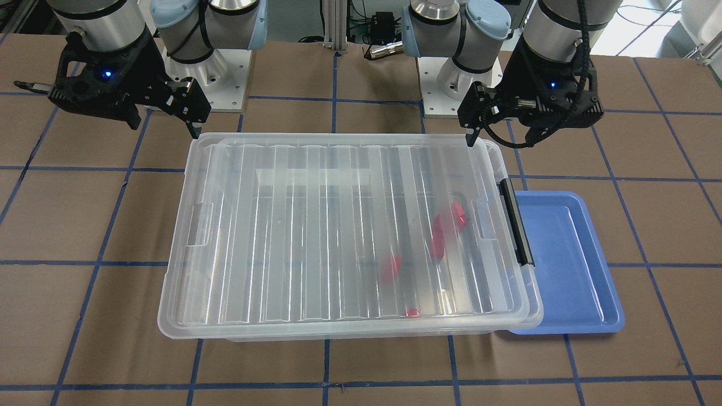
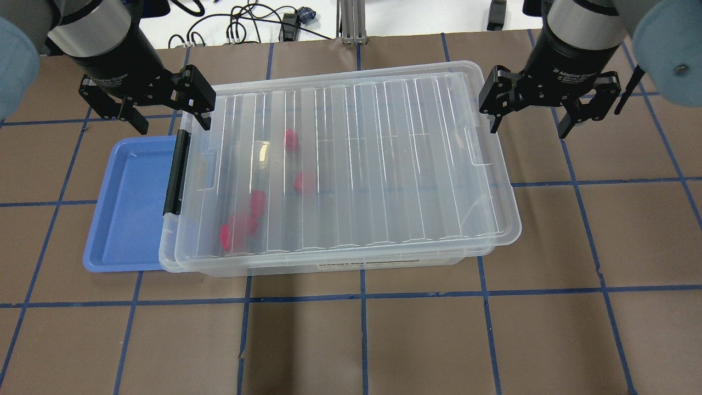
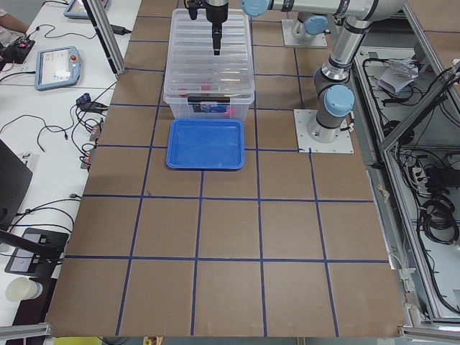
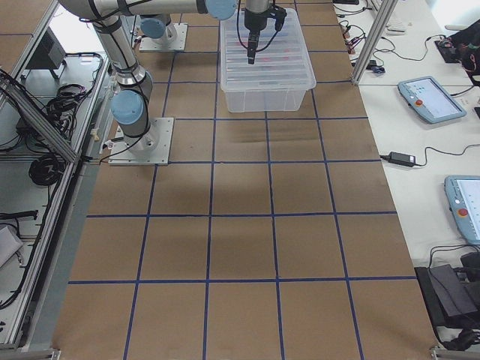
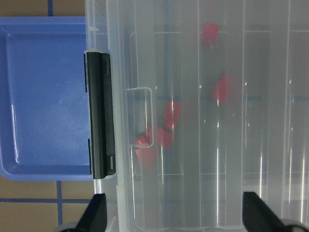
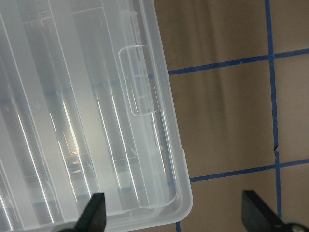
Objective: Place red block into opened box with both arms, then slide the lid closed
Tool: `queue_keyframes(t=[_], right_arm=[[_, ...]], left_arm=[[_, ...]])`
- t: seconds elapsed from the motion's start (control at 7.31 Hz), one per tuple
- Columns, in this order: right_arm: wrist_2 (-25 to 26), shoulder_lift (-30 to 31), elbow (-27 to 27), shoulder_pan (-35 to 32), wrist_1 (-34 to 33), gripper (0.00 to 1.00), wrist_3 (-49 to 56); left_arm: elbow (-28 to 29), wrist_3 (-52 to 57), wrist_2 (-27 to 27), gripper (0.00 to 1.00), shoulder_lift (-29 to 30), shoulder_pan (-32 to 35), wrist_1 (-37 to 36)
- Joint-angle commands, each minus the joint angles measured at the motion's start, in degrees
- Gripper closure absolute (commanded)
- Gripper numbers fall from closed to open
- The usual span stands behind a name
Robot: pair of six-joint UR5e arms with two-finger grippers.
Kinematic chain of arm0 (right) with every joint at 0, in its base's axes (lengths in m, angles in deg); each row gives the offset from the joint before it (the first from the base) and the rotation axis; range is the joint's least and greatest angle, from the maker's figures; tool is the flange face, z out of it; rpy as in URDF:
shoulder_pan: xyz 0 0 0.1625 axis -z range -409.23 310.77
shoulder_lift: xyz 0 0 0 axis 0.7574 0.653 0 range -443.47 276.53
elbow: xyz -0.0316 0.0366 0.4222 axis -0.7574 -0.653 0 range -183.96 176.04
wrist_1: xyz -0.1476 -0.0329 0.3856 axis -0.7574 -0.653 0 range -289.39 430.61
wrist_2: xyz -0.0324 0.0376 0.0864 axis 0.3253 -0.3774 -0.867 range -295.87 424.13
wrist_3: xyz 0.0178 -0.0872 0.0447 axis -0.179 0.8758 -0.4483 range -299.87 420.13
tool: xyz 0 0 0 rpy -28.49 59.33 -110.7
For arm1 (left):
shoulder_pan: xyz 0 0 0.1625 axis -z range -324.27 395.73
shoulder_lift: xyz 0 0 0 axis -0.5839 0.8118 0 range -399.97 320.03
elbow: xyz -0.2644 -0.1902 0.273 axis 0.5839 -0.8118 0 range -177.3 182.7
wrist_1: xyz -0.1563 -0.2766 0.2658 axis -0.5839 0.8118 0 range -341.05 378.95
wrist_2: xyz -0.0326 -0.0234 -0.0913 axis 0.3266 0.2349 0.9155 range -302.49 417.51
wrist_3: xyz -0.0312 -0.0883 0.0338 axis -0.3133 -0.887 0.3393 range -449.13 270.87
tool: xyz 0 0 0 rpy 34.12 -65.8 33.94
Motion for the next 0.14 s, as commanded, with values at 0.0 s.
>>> queue_keyframes(t=[0.0], right_arm=[[0.07, -0.13, -0.19, 0.24, 1.68, 0.0, 2.62]], left_arm=[[-0.04, -0.06, -0.01, 0.0, 0.26, 0.0, 0.0]])
